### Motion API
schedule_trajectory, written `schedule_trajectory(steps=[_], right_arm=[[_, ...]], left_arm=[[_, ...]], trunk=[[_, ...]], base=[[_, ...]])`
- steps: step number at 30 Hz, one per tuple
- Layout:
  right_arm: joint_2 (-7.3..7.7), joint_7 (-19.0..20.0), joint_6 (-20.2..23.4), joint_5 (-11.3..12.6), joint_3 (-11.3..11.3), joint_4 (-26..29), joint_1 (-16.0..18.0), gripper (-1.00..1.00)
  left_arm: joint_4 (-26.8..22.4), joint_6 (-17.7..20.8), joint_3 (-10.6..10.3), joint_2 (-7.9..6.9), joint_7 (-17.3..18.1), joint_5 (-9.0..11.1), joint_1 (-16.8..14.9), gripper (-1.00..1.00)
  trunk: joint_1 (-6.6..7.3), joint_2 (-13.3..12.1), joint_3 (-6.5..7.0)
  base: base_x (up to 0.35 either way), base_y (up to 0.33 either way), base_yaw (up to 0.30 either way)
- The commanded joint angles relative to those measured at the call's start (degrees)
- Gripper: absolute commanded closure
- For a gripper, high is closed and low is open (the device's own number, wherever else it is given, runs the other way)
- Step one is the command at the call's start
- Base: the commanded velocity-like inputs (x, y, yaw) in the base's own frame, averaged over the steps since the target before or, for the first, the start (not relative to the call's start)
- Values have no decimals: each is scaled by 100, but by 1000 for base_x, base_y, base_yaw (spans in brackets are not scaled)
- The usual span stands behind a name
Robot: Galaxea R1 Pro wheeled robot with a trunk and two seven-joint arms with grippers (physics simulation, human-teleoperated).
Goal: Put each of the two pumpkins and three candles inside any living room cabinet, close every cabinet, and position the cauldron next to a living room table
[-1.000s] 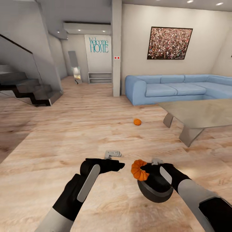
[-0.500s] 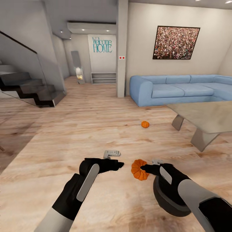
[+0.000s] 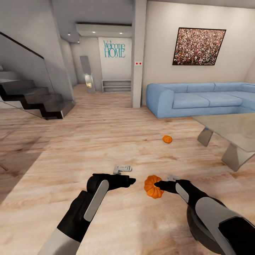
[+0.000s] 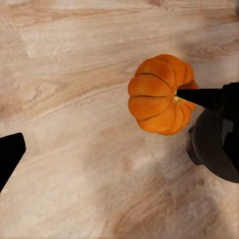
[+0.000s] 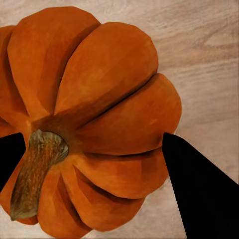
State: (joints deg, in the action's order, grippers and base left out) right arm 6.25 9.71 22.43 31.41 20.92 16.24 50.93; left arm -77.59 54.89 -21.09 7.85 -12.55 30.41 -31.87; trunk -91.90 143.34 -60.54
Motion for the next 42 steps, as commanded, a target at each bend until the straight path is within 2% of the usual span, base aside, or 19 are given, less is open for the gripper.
schedule_trajectory(steps=[1, 6, 16, 22, 25, 27, 30, 32, 36, 42], right_arm=[[4, -4, 26, 23, 9, 11, 5, 100], [7, -15, 24, 23, 9, 11, 5, 100], [-8, -39, 24, 29, 24, 11, 5, 100], [-9, -39, 24, 26, 26, 11, 5, 100], [-8, -35, 24, 30, 26, 11, 5, 100], [-9, -33, 24, 31, 26, 11, 5, 100], [-7, -31, 24, 30, 26, 11, 5, 100], [-7, -31, 24, 30, 25, 13, 5, 100], [-9, -31, 26, 24, 26, 19, 5, 100], [-10, -31, 25, 23, 25, 20, 5, 100]], left_arm=[[0, 13, 19, -1, -59, 61, -3, -100], [51, 13, 149, -3, -85, 54, -3, -100], [185, -10, 188, -20, -90, 52, -3, -100], [330, -13, 558, -28, -85, 52, -3, -100], [395, -17, 664, -156, -82, 52, -3, -100], [417, -27, 720, -331, -76, 56, -3, -100], [431, -92, 788, -436, -69, 61, -3, -100], [462, -125, 845, -460, -62, 65, -3, -100], [898, -301, 914, -484, -18, 68, -32, -100], [989, -484, 914, -490, -17, 68, -39, -100]], trunk=[[0, 2, -5], [0, 2, -5], [0, 2, 11], [0, 2, 22], [0, 2, 29], [0, 2, 35], [0, 2, 40], [0, 2, 42], [0, 2, 42], [0, 2, 42]], base=[[186, 305, 0], [240, 271, -19], [285, 235, -256], [287, 233, -290], [287, 233, -291], [287, 233, -276], [287, 233, -159], [287, 233, -64], [287, 233, -14], [287, 233, -1]])
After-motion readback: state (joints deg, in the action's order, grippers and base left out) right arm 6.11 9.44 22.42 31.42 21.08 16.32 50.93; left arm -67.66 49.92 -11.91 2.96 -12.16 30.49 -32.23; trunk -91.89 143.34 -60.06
